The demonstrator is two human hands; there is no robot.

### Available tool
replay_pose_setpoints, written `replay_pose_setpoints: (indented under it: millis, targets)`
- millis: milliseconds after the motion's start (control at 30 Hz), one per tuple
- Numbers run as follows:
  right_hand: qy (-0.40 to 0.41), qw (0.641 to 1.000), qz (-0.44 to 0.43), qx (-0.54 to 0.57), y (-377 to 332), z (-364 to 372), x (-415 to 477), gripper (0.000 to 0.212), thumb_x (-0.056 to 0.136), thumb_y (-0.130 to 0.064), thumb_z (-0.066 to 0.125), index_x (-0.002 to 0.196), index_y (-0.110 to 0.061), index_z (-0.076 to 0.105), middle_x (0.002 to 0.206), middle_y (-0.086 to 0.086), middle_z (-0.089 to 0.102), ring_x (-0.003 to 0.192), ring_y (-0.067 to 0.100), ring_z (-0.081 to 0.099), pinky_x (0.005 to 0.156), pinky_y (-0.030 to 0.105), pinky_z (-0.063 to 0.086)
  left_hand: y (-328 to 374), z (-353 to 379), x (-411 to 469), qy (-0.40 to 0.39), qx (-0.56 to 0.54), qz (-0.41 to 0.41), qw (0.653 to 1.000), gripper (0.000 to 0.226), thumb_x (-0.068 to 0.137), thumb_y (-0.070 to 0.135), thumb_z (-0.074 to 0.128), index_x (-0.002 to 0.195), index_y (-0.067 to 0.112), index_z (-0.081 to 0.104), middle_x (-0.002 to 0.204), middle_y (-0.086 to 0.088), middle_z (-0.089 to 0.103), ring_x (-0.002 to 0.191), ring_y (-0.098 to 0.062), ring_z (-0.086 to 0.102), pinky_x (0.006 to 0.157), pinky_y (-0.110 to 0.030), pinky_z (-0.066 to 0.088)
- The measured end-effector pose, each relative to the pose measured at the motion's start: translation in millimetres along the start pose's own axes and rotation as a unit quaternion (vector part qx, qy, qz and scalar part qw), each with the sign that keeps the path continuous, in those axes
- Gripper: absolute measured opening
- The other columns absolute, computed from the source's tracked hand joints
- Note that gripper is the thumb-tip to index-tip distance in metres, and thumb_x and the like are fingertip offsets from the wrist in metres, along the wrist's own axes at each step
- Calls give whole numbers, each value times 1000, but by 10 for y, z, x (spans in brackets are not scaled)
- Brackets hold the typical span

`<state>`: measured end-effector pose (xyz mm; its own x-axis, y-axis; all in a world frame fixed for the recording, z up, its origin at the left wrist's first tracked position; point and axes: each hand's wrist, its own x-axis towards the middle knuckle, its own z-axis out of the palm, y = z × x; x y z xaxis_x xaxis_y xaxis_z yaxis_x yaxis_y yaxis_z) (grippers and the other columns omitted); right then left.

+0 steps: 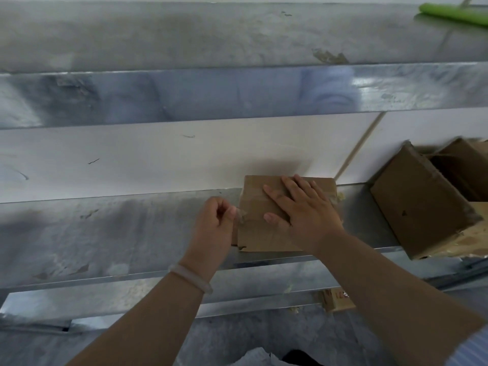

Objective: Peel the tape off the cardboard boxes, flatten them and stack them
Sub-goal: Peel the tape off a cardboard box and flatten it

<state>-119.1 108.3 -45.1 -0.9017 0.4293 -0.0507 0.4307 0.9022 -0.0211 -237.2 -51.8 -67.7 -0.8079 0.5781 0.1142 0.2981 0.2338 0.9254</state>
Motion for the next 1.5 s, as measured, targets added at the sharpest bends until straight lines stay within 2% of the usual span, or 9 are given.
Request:
replay_pose_setpoints:
  millis: [167,400,567,733,933,1067,1200,1300,1500]
  targets:
    - [-4,1000,-3,0,-4,-11,-1,92,69,-80,-24,151,-47,1,164,0,6,150,23,0,122,45,1,-26,-184,80,-56,113,136,983,24,83,13,72,104,24,69,84,13,65,83,-3,59,73,-8,45]
    - [-5,1000,-3,11,4,-16,3,79,78,-79,-9,150,-50,3,164,-1,6,150,22,-1,122,43,-1,37,-263,224,-98,203,216,950,7,79,13,75,80,16,68,82,5,65,82,-5,56,72,-6,41]
    - [-6,1000,-20,16,13,-32,-40,80,76,-80,-10,149,-52,6,164,-3,7,150,20,-1,122,41,-3,44,-219,212,-46,194,178,964,11,92,9,57,83,13,53,79,3,66,76,-7,63,67,-27,53]
    - [-1,999,-29,13,10,-19,-74,83,74,-82,-14,149,-53,8,163,-4,10,150,19,2,122,41,0,95,-124,291,54,146,109,982,14,93,8,53,81,15,51,73,5,62,69,-4,62,64,-30,55]
    - [-5,999,-32,12,8,-40,-71,76,79,-77,-4,150,-52,7,164,-3,9,150,19,1,121,39,-3,58,-150,185,-39,250,265,930,18,91,29,57,90,17,70,87,6,66,82,-4,55,78,-17,44]
    - [-5,999,-39,14,17,-37,-58,79,77,-79,-8,149,-52,8,163,-3,10,150,20,2,121,40,-2,41,-231,188,-74,177,201,961,17,88,23,65,101,19,74,95,14,64,91,9,56,84,-2,39]
    - [3,999,-42,25,31,-29,-67,79,76,-80,-6,148,-53,13,163,-4,14,150,20,5,121,39,-2,151,-256,238,-114,203,147,961,26,84,16,71,110,17,72,98,8,62,92,-4,59,86,-19,50]
    - [0,999,-50,22,33,-41,-69,78,76,-80,-5,148,-54,12,163,-5,13,150,19,5,122,39,-2,241,-274,252,-124,245,147,950,9,81,18,74,89,18,75,90,8,67,88,-8,60,82,-29,50]
    - [-8,998,-60,32,55,-58,-107,76,76,-82,-4,146,-57,11,163,-7,10,150,16,2,122,38,-4,187,-197,192,-51,251,164,953,13,87,13,66,78,14,57,74,6,63,71,-6,59,62,-27,49]
